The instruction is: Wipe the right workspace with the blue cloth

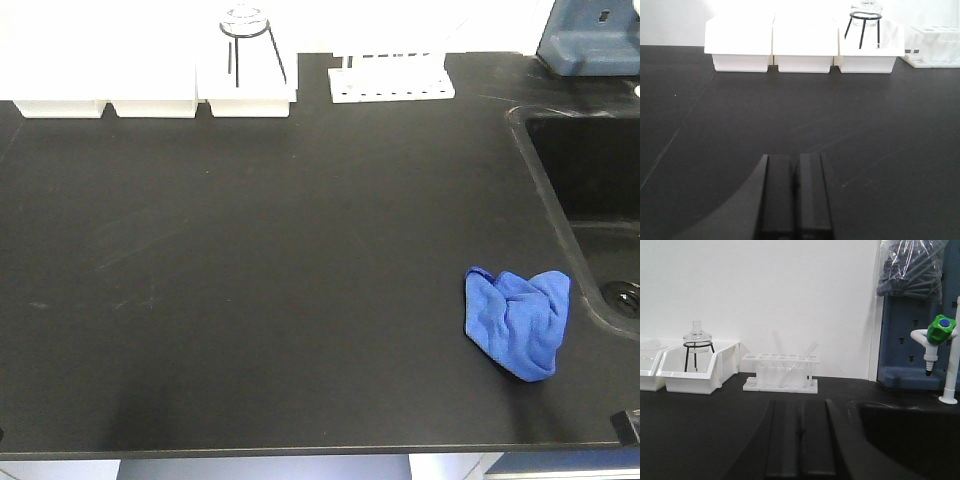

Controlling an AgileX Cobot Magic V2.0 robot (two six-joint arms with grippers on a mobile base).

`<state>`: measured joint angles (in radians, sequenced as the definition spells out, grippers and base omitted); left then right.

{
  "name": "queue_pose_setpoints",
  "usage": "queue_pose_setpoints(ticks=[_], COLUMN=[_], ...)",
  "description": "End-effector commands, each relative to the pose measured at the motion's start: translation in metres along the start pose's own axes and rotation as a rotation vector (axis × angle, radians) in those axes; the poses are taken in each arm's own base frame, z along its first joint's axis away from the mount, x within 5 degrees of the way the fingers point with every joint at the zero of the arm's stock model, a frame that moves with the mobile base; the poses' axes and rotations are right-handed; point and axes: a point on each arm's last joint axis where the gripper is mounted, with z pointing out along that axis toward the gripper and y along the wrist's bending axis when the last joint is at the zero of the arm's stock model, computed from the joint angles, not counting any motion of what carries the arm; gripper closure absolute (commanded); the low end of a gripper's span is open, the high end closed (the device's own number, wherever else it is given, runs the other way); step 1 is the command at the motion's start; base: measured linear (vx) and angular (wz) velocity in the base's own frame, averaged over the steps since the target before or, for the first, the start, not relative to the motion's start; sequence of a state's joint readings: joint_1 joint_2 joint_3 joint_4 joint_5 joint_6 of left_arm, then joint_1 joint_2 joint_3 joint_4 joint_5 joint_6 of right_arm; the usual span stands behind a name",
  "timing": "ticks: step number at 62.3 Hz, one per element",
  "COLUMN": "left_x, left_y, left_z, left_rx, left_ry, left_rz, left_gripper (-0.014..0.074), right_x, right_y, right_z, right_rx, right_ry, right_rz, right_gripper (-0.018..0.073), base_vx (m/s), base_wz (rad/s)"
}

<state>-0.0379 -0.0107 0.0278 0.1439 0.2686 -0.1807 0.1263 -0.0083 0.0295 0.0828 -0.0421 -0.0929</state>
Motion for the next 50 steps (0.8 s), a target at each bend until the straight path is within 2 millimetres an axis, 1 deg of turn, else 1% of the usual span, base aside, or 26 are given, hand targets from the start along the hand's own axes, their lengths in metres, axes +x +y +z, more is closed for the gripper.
queue_pose_setpoints(ticks=[1,15,25,29,33,37,40,41,44,45,46,47,48,49,50], left_x=[0.002,0.002,0.002,0.002,0.002,0.002,0.002,0.002,0.002,0.002,0.002,0.002,0.002,0.002,0.002], left_y=[-0.001,-0.001,-0.001,-0.001,-0.001,-0.001,-0.001,-0.001,-0.001,-0.001,-0.001,-0.001,-0.001,-0.001,-0.001], left_z=[0.001,0.001,0.001,0.001,0.001,0.001,0.001,0.001,0.001,0.001,0.001,0.001,0.001,0.001,0.001], left_rx=[0.019,0.019,0.019,0.019,0.019,0.019,0.019,0.019,0.019,0.019,0.019,0.019,0.019,0.019,0.019], left_ry=[-0.068,-0.068,-0.068,-0.068,-0.068,-0.068,-0.068,-0.068,-0.068,-0.068,-0.068,-0.068,-0.068,-0.068,-0.068], left_rz=[-0.006,-0.006,-0.006,-0.006,-0.006,-0.006,-0.006,-0.006,-0.006,-0.006,-0.006,-0.006,-0.006,-0.006,-0.006], left_gripper=[0.0602,0.0602,0.0602,0.0602,0.0602,0.0602,0.0602,0.0602,0.0602,0.0602,0.0602,0.0602,0.0602,0.0602,0.0602], right_x=[-0.001,-0.001,-0.004,-0.01,-0.021,-0.039,-0.052,-0.06,-0.075,-0.084,-0.087,-0.096,-0.099,-0.107,-0.111], right_y=[-0.001,-0.001,-0.001,-0.002,-0.002,-0.003,-0.003,-0.003,-0.002,-0.002,-0.001,-0.001,-0.001,-0.001,-0.001], right_z=[-0.001,-0.001,-0.001,-0.002,-0.003,-0.006,-0.007,-0.008,-0.007,-0.006,-0.004,-0.004,0.0,0.002,0.007], right_rx=[0.012,0.012,0.016,0.02,0.027,0.028,0.025,0.025,0.016,0.013,0.009,0.006,0.002,-0.001,-0.003], right_ry=[-0.069,-0.071,-0.107,-0.159,-0.241,-0.294,-0.298,-0.304,-0.26,-0.249,-0.216,-0.209,-0.164,-0.153,-0.118], right_rz=[-0.007,-0.005,-0.001,0.001,0.011,0.042,0.034,0.026,0.019,0.018,0.018,0.018,0.014,0.01,0.007], right_gripper=[0.0567,0.0567,0.0567,0.0567,0.0567,0.0567,0.0567,0.0567,0.0567,0.0567,0.0567,0.0567,0.0567,0.0567,0.0567], base_vx=[0.0,0.0,0.0,0.0,0.0,0.0,0.0,0.0,0.0,0.0,0.0,0.0,0.0,0.0,0.0], base_wz=[0.0,0.0,0.0,0.0,0.0,0.0,0.0,0.0,0.0,0.0,0.0,0.0,0.0,0.0,0.0])
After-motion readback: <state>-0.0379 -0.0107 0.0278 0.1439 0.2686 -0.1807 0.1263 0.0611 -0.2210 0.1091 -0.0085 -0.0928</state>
